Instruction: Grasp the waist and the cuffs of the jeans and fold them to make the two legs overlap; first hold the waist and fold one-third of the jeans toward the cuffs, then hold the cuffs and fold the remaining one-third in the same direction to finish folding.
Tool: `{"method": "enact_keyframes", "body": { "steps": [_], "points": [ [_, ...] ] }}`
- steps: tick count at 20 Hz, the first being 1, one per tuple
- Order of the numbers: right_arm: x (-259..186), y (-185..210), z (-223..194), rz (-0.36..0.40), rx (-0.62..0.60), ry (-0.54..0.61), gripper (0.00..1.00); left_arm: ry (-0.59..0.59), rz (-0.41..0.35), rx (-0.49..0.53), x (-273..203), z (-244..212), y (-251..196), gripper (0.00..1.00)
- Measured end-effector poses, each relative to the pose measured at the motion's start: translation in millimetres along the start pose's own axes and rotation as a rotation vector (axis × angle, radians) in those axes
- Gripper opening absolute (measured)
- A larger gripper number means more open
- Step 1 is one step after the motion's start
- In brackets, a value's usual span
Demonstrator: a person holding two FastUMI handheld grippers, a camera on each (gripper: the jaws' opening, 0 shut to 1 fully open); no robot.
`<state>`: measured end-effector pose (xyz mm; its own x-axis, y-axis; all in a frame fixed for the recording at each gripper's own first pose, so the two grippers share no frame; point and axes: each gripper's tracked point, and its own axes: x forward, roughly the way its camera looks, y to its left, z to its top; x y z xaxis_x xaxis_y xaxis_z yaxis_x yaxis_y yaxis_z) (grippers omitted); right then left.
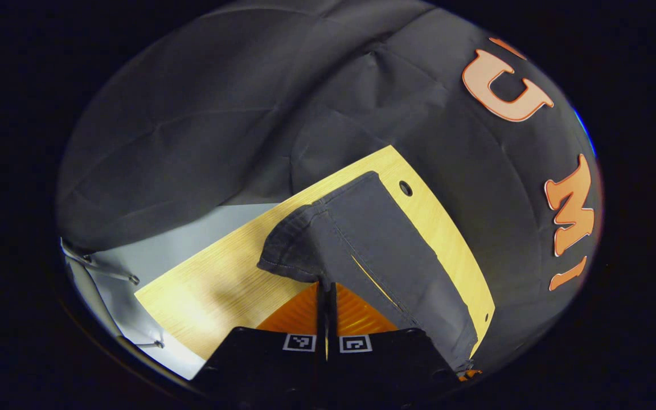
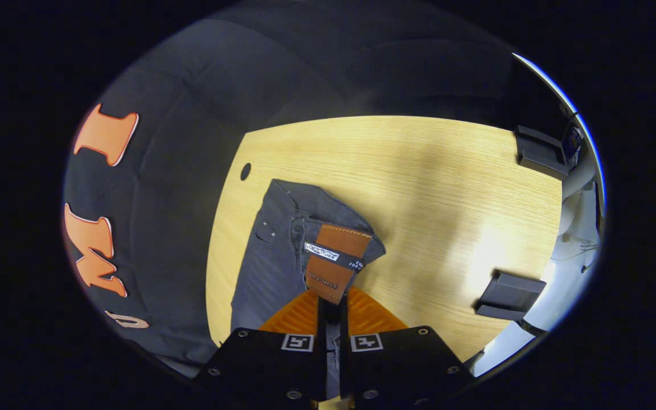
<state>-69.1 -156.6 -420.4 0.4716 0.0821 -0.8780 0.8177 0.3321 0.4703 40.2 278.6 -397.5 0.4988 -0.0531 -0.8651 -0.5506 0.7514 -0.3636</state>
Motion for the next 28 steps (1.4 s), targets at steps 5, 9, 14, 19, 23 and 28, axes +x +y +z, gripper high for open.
{"method": "enact_keyframes", "body": {
  "steps": [5, 9, 14, 19, 23, 28],
  "points": [
    [-11.7, 28.5, -1.1, 0.034, 0.021, -0.026, 0.09, 0.000, -0.041, -0.026, 7.2, 18.1, -20.1, 0.01],
    [-18.8, 46.6, 2.1, 0.027, 0.062, -0.048, 0.09, 0.011, -0.057, -0.049, 19.6, 41.2, -36.8, 0.01],
    [-21.4, 68.3, 6.8, 0.013, 0.104, -0.059, 0.10, 0.026, -0.066, 0.017, 46.8, 62.5, -70.6, 0.01],
    [-1.6, 66.2, 6.4, -0.017, 0.074, -0.004, 0.10, 0.035, -0.010, 0.050, 63.7, 74.5, -76.5, 0.00],
    [7.6, 66.8, 8.3, -0.017, 0.066, 0.030, 0.09, 0.135, 0.156, 0.025, 77.2, 48.7, -29.4, 0.01],
    [13.2, 62.8, 10.5, -0.021, 0.054, 0.054, 0.09, 0.267, 0.220, -0.006, 91.7, 17.8, -32.7, 0.46]
  ]
}}
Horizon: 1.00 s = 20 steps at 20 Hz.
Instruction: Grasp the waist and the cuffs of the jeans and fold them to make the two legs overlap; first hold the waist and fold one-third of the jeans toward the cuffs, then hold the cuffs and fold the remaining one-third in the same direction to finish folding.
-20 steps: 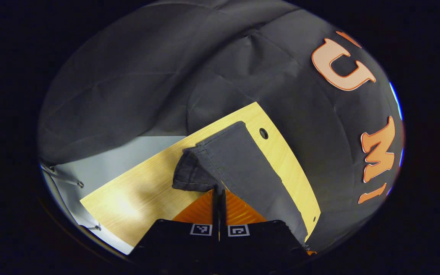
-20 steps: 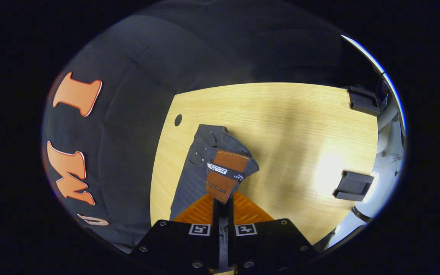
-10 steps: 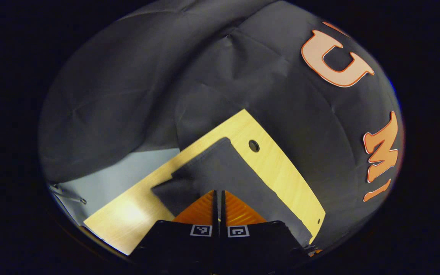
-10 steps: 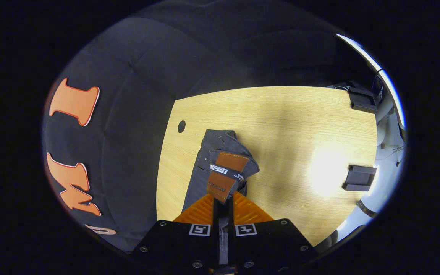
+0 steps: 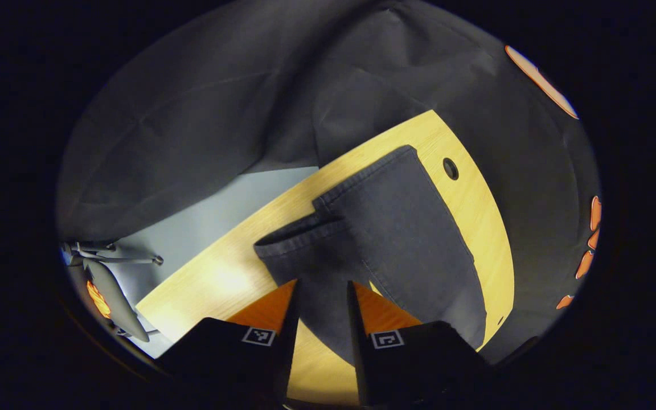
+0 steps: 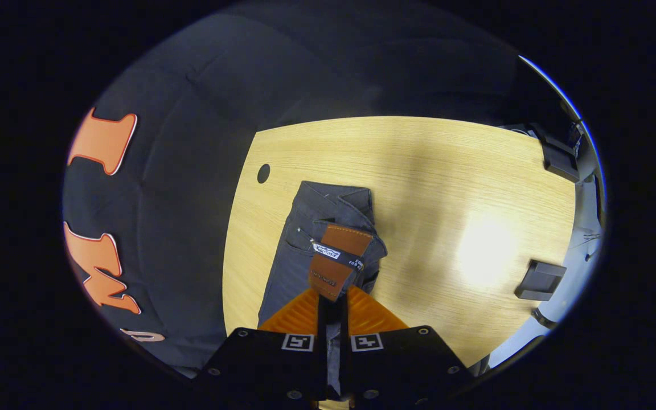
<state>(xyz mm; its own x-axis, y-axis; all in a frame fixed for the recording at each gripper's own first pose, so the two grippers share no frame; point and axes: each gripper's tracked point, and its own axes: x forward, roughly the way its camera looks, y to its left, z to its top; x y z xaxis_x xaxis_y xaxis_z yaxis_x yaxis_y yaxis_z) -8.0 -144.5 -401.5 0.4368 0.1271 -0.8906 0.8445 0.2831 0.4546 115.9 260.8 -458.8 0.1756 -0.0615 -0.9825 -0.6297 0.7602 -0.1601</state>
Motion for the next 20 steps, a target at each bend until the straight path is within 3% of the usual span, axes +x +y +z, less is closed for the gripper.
{"method": "enact_keyframes", "body": {
  "steps": [1, 3, 6, 8, 17, 18, 19, 20],
  "points": [
    [1.2, -0.4, 0.7, -0.001, 0.003, 0.002, 0.09, 0.008, 0.005, 0.020, 7.2, 0.5, -5.4, 0.46],
    [1.9, -1.8, 1.5, -0.001, 0.005, 0.007, 0.09, 0.034, 0.065, 0.073, 28.3, 0.6, -11.0, 0.85],
    [3.1, -2.5, 2.6, -0.001, 0.006, 0.012, 0.09, 0.095, 0.182, 0.104, 53.6, -5.1, -8.8, 0.81],
    [3.0, -2.7, 2.5, 0.001, 0.010, 0.014, 0.09, 0.097, 0.219, 0.097, 57.0, -5.1, -7.1, 0.81],
    [9.5, -3.0, 2.8, -0.011, 0.006, 0.024, 0.09, 0.100, 0.302, 0.120, 66.3, -7.2, 1.0, 0.80],
    [9.3, -3.6, 2.7, -0.013, 0.007, 0.022, 0.09, 0.100, 0.315, 0.145, 61.2, -3.1, 4.5, 0.75],
    [10.3, -3.4, 2.9, -0.010, 0.007, 0.023, 0.09, 0.099, 0.337, 0.141, 58.8, -4.2, 14.6, 0.56],
    [9.6, -3.4, 1.9, -0.008, 0.013, 0.026, 0.09, 0.087, 0.299, 0.111, 59.1, -2.5, 11.8, 0.37]
  ]
}}
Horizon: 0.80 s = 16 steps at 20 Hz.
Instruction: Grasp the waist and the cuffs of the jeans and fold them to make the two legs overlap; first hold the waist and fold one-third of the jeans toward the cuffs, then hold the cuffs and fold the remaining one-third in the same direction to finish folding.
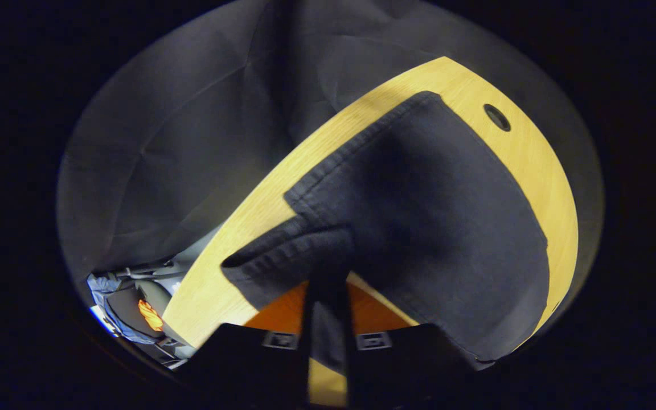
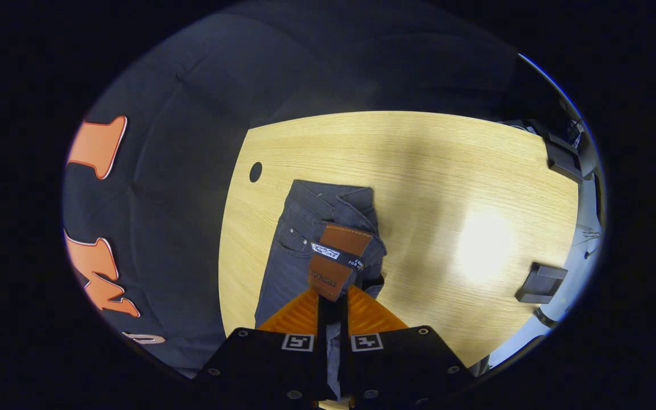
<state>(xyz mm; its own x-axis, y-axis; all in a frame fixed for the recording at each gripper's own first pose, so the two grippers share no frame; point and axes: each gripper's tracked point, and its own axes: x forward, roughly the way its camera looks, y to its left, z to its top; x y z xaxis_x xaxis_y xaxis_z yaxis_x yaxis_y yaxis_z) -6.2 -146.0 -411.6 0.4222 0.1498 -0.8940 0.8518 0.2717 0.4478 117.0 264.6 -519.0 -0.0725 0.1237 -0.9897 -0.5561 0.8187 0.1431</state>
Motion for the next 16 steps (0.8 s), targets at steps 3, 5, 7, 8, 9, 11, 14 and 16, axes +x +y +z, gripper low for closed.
{"method": "enact_keyframes", "body": {
  "steps": [3, 5, 7, 8, 9, 11, 14, 16],
  "points": [
    [0.0, -1.0, 1.8, 0.005, 0.006, 0.001, 0.09, -0.039, -0.160, -0.042, -9.5, -2.7, -5.2, 0.07],
    [-2.0, -3.0, 2.3, 0.006, 0.009, 0.001, 0.09, -0.098, -0.242, -0.048, -27.1, -0.4, -6.7, 0.07],
    [-3.3, -3.1, 2.6, 0.008, 0.012, 0.000, 0.09, -0.145, -0.306, -0.062, -47.3, 2.5, -9.8, 0.02],
    [-5.1, -3.1, 2.1, 0.011, 0.019, 0.000, 0.09, -0.159, -0.325, -0.061, -59.1, 1.5, -8.6, 0.02],
    [-6.2, 0.3, 2.2, 0.022, 0.025, 0.004, 0.09, -0.178, -0.358, -0.063, -69.8, 5.6, -14.1, 0.02],
    [-11.1, 8.5, 3.8, 0.046, 0.056, 0.006, 0.10, -0.197, -0.419, -0.098, -90.1, 12.9, -25.5, 0.02],
    [-14.9, 19.9, 9.7, 0.073, 0.081, 0.014, 0.09, -0.195, -0.473, -0.160, -103.9, 32.2, -36.1, 0.02],
    [-15.1, 32.3, 13.1, 0.086, 0.102, 0.024, 0.09, -0.183, -0.489, -0.178, -105.0, 46.2, -46.0, 0.02]
  ]
}}
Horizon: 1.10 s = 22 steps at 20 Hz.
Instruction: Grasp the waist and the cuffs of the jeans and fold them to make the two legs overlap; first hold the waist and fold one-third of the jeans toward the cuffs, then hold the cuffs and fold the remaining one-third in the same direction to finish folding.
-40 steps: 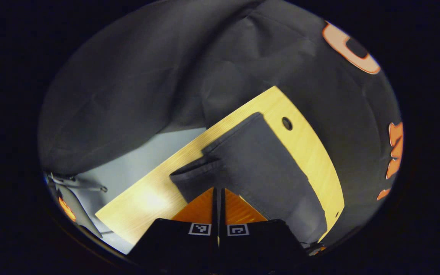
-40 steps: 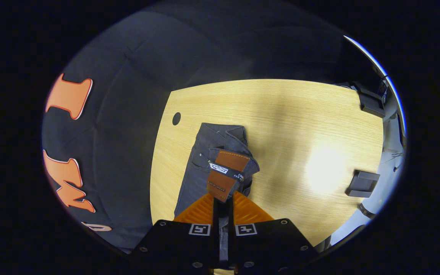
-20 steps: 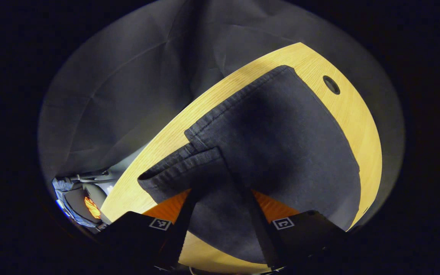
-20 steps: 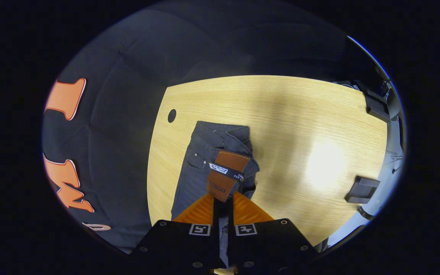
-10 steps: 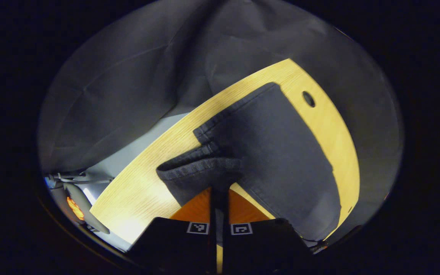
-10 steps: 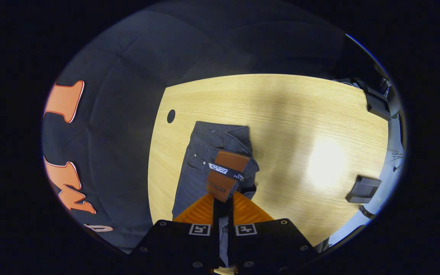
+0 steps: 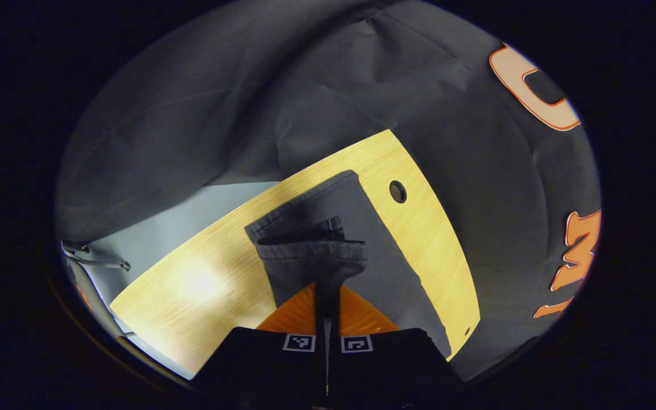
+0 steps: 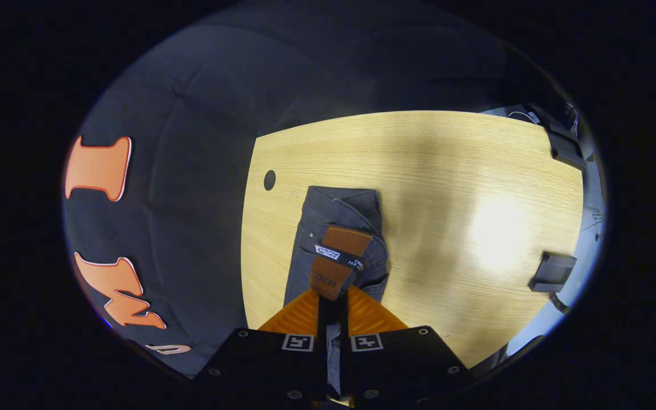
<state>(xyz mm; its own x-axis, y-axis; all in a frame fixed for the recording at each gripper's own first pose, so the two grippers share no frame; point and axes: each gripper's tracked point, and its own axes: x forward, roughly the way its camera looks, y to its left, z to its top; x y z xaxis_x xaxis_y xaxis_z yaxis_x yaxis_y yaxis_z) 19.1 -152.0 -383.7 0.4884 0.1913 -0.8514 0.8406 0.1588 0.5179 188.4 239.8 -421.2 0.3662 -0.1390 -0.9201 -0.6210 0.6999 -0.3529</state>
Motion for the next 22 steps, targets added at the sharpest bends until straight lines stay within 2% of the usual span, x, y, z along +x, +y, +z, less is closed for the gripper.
{"method": "enact_keyframes", "body": {
  "steps": [5, 6, 9, 10, 11, 15, 17, 18, 19, 21, 22],
  "points": [
    [15.2, 28.8, 3.8, -0.007, 0.034, 0.030, 0.09, 0.007, 0.004, -0.049, 24.8, 29.0, -26.2, 0.02],
    [20.6, 34.6, 4.6, -0.017, 0.041, 0.036, 0.09, 0.027, 0.036, -0.041, 35.7, 29.1, -23.1, 0.02],
    [40.9, 51.4, 5.7, -0.032, 0.026, 0.060, 0.10, 0.040, 0.054, 0.002, 51.7, 34.5, -34.3, 0.02],
    [45.1, 60.1, 6.2, -0.020, 0.019, 0.068, 0.09, 0.025, 0.019, 0.028, 56.5, 40.9, -49.6, 0.02],
    [49.4, 68.0, 8.2, -0.011, 0.030, 0.064, 0.09, 0.004, 0.022, 0.029, 57.4, 48.5, -54.3, 0.02],
    [85.5, 79.8, 12.0, -0.065, 0.104, 0.103, 0.09, 0.055, 0.118, -0.039, 68.7, 56.2, -50.8, 0.02],
    [101.0, 87.0, 10.9, -0.076, 0.097, 0.114, 0.09, 0.063, 0.139, -0.040, 73.1, 57.8, -40.2, 0.12],
    [103.9, 93.1, 7.5, -0.064, 0.086, 0.128, 0.09, 0.032, 0.119, -0.041, 73.5, 67.1, -43.9, 0.20],
    [106.8, 99.6, 7.1, -0.048, 0.077, 0.133, 0.09, -0.004, 0.088, -0.011, 73.1, 77.6, -50.3, 0.18],
    [107.7, 111.3, 7.4, -0.005, 0.053, 0.140, 0.10, -0.064, 0.052, 0.054, 56.3, 91.7, -63.5, 0.50],
    [104.0, 113.6, 9.6, 0.003, 0.032, 0.127, 0.17, -0.071, 0.032, 0.082, 53.0, 92.6, -69.1, 0.65]
  ]
}}
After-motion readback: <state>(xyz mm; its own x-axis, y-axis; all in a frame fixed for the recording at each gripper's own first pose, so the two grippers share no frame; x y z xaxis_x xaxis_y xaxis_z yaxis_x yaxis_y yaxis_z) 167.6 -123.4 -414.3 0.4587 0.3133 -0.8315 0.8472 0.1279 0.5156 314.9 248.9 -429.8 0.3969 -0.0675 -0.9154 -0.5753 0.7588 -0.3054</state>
